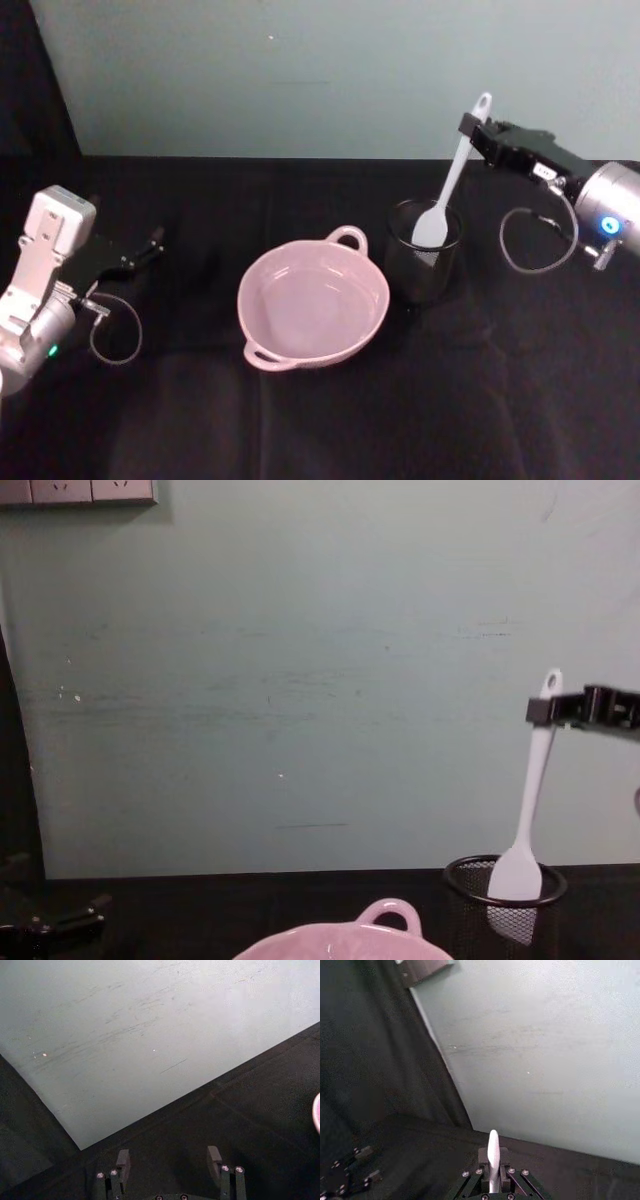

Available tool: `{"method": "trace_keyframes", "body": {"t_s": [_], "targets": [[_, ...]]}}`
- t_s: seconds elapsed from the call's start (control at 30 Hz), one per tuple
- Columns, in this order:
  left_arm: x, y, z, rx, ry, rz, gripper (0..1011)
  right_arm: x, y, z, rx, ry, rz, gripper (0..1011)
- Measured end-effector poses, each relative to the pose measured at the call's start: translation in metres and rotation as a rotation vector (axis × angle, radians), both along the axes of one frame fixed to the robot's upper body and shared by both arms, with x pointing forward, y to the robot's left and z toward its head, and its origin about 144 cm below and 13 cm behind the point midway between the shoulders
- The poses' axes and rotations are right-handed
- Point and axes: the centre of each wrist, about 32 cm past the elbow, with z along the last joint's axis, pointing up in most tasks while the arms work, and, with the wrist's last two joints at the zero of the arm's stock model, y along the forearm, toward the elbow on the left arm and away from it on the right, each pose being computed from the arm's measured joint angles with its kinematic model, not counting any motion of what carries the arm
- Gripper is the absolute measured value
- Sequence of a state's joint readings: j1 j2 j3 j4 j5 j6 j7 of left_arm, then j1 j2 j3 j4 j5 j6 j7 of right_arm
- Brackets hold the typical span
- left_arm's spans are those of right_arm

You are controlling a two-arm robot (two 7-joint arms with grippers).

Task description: Use the one hand to pick up the spoon and stir the clear water in the bowl.

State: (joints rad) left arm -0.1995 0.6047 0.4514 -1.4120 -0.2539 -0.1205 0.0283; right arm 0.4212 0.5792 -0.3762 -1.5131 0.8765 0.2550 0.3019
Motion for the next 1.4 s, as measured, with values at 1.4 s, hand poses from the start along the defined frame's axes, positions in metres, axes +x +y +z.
{"method": "trace_keyframes", "body": {"t_s": [1.4], "targets": [[0.000, 0.000, 0.000, 0.000, 0.000, 0.000, 1011, -0.005, 0.061, 0.044, -0.121, -0.207, 0.427, 114]]}}
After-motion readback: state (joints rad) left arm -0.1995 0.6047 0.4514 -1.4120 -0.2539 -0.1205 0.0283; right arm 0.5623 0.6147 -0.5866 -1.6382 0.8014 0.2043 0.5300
